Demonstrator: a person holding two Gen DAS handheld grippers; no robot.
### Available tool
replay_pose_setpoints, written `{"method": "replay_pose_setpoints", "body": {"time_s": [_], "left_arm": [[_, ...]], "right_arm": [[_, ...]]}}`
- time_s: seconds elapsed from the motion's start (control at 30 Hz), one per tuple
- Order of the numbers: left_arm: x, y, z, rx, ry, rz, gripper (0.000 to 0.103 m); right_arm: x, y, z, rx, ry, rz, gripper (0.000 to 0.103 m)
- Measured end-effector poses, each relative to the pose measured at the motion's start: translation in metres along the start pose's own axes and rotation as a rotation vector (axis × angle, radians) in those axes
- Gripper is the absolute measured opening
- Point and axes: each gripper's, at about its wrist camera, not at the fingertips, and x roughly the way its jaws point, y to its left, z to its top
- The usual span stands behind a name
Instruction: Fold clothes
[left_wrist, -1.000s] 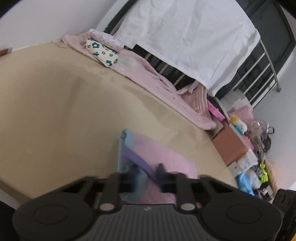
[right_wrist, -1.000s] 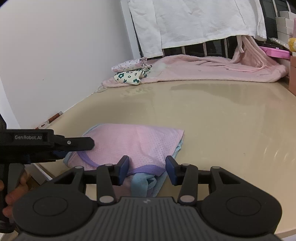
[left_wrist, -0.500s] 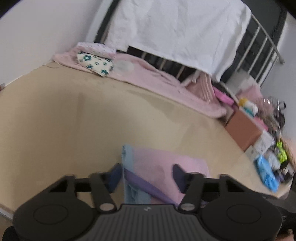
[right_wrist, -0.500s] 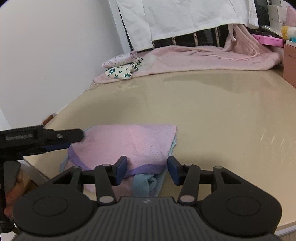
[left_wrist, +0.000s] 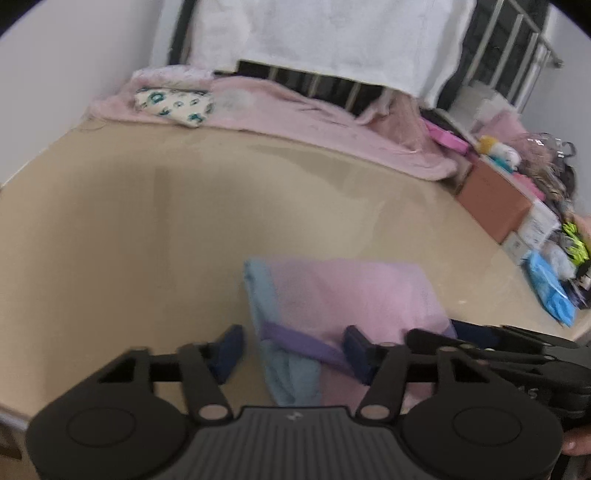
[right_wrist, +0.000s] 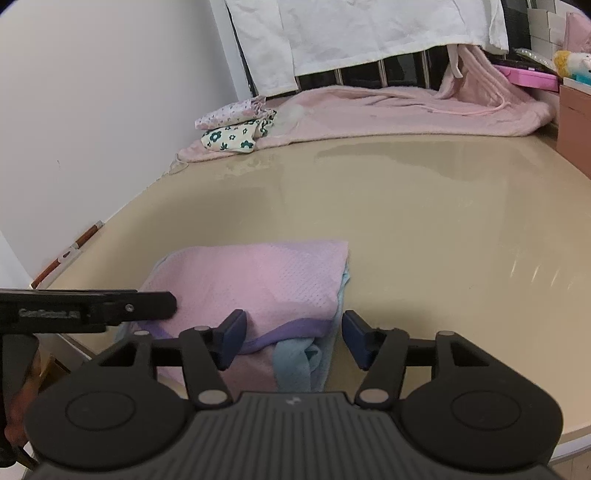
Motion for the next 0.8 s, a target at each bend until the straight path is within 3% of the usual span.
{"method": "replay_pose_setpoints", "body": {"time_s": [0.13, 0.27, 0.47, 0.8], "left_arm": [[0.005, -0.005, -0.002, 0.04, -0.005, -0.024, 0.033], [0.013, -0.004, 0.002, 0.042, -0.008, -0.052, 0.025], [0.025, 0.009, 0.023, -0.01, -0.035, -0.107, 0.013], [0.033, 0.004, 0.074, 0.034, -0.143, -0.129, 0.01]], "right_arm": [[0.004, 0.009, -0.006, -0.059, -0.023, -0.021, 0.056], [0.009, 0.014, -0.007, -0.077, -0.041, -0.005, 0.028], [0.017, 0.008, 0.004, -0.061, -0.076, 0.017, 0.014], [0.021, 0.0, 0.056, -0.097, -0.179, 0.041, 0.01]]}}
